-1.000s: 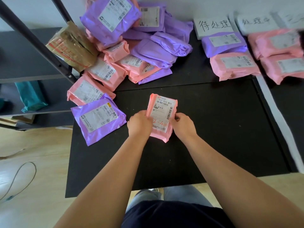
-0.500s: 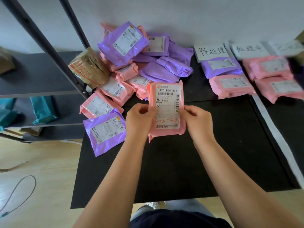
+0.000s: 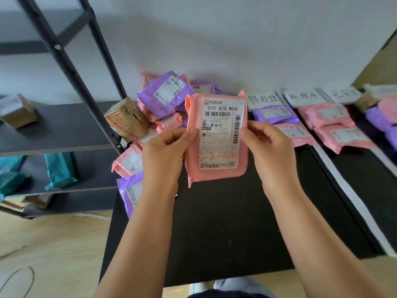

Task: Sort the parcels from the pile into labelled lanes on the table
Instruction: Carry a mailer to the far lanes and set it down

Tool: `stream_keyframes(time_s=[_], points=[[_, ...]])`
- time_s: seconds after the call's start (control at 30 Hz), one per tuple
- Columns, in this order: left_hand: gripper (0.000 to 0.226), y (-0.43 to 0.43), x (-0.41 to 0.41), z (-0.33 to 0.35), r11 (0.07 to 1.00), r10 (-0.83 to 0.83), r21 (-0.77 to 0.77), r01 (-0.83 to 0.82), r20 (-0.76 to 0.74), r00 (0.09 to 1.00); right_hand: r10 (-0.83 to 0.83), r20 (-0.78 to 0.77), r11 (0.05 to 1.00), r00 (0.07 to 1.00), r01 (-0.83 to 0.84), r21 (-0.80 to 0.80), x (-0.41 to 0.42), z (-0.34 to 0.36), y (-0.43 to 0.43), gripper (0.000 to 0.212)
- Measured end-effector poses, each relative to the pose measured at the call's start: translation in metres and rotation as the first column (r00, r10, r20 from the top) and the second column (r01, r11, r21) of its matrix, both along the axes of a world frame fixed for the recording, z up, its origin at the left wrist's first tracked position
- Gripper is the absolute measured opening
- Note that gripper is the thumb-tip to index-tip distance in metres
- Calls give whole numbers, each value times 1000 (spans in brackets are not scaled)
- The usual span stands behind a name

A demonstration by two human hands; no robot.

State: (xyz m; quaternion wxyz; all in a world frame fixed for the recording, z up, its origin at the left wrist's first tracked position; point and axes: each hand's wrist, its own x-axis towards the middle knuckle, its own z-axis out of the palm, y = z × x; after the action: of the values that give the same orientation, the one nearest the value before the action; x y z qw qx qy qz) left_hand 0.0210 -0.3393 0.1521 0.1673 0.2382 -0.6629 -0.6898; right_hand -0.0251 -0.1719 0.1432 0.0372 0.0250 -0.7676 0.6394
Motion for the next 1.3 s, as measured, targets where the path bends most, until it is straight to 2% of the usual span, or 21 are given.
stream_keyframes(time_s=[0.1,0.2,0.3,0.4,0.63,0.77,1.07,1.3], points=[[7,4,11,9,998,-63,10,63,-19,998,-31,-59,996,998,26,-83,3,18,1,11],[6,9,17,15,995,-92,25,93,-41,995,-72,-114,994,991,62,-89,6,27,4,3],[6,16,19,23,995,-95,-43,94,-43,995,-87,-159,991,984,69,-111,9,32,10,14],[4,23,18,31,993,-93,-76,89,-53,994,-103,-179,984,979,75,-160,8,39,17,16],[8,52,2,52,996,-72,-67,66,-90,993,-68,-238,995,969,47,-91,-7,60,48,16],[8,76,-12,62,996,-68,-58,61,-123,990,-58,-243,996,968,40,-79,-20,71,72,17],[19,107,-23,76,988,54,-136,-73,-142,988,-22,-206,999,978,13,-47,-31,80,101,13],[25,103,-34,76,982,157,-93,-167,-99,983,142,-83,989,986,-144,-16,-33,78,107,17]])
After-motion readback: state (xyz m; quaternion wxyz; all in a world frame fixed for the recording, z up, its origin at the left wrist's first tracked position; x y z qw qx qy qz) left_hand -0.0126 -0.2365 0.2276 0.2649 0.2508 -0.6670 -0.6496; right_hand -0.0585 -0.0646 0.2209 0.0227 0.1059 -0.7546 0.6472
